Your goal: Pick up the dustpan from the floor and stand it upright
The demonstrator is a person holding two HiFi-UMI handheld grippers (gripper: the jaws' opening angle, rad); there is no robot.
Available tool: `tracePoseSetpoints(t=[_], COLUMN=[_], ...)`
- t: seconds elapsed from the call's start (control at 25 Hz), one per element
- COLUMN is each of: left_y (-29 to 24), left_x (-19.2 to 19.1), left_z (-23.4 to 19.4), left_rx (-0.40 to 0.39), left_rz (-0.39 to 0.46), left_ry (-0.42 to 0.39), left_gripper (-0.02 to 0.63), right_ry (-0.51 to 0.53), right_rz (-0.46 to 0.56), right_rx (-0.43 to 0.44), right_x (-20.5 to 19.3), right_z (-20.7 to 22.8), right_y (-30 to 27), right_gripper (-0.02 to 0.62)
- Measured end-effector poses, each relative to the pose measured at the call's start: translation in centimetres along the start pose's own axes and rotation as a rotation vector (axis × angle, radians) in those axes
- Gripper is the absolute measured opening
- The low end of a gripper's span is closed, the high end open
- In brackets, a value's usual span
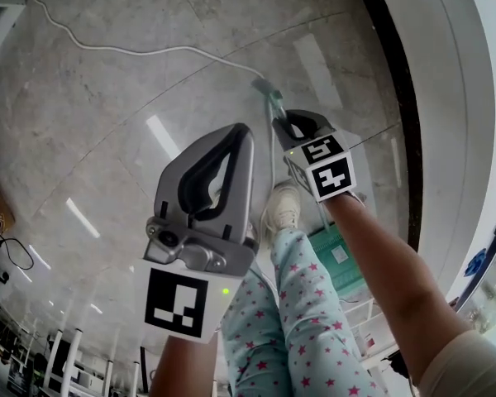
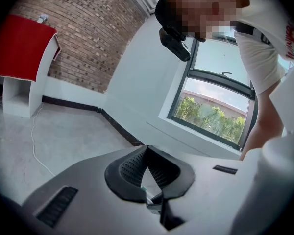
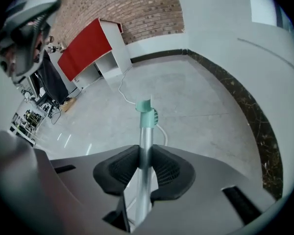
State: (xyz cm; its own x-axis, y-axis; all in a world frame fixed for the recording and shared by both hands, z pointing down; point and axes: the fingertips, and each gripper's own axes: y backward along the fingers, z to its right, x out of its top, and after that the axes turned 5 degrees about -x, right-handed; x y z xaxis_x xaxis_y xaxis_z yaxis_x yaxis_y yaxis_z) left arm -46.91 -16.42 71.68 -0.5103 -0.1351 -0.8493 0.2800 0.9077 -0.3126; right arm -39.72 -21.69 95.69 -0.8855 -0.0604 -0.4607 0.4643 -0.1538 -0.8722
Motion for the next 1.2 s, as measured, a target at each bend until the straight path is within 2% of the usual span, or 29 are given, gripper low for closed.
tracePoseSetpoints(t=[0.2,0.56,0.8,0.96,1.08,1.2], left_y=[0.7,1.8,3.9,5.9,7.2,9.4], left_x=[2.8,3.8,4.6,4.7,4.5,4.2], left_z=[3.1,13.6,20.0,23.5,26.2,30.0], left_rx=[-0.05,-0.222,-0.332,-0.41,-0.432,-0.461], left_rz=[-0.011,-0.105,-0.129,-0.163,-0.153,-0.138], left_ry=[-0.032,-0.078,-0.074,-0.108,-0.12,-0.136], left_gripper=[0.003,0.003,0.003,0.003,0.003,0.003], right_ry=[-0.014,-0.018,-0.045,-0.051,-0.015,-0.043], right_rz=[0.102,0.255,0.338,0.399,0.431,0.464], right_rx=[-0.021,-0.06,-0.127,-0.156,-0.183,-0.212], right_x=[1.8,1.8,0.4,-0.5,-1.4,-3.8], right_z=[-0.1,-1.2,-2.7,-3.1,-2.9,-3.3], right_y=[8.2,20.0,27.4,31.4,34.5,38.5], right_gripper=[0.098,0.098,0.098,0.098,0.095,0.095])
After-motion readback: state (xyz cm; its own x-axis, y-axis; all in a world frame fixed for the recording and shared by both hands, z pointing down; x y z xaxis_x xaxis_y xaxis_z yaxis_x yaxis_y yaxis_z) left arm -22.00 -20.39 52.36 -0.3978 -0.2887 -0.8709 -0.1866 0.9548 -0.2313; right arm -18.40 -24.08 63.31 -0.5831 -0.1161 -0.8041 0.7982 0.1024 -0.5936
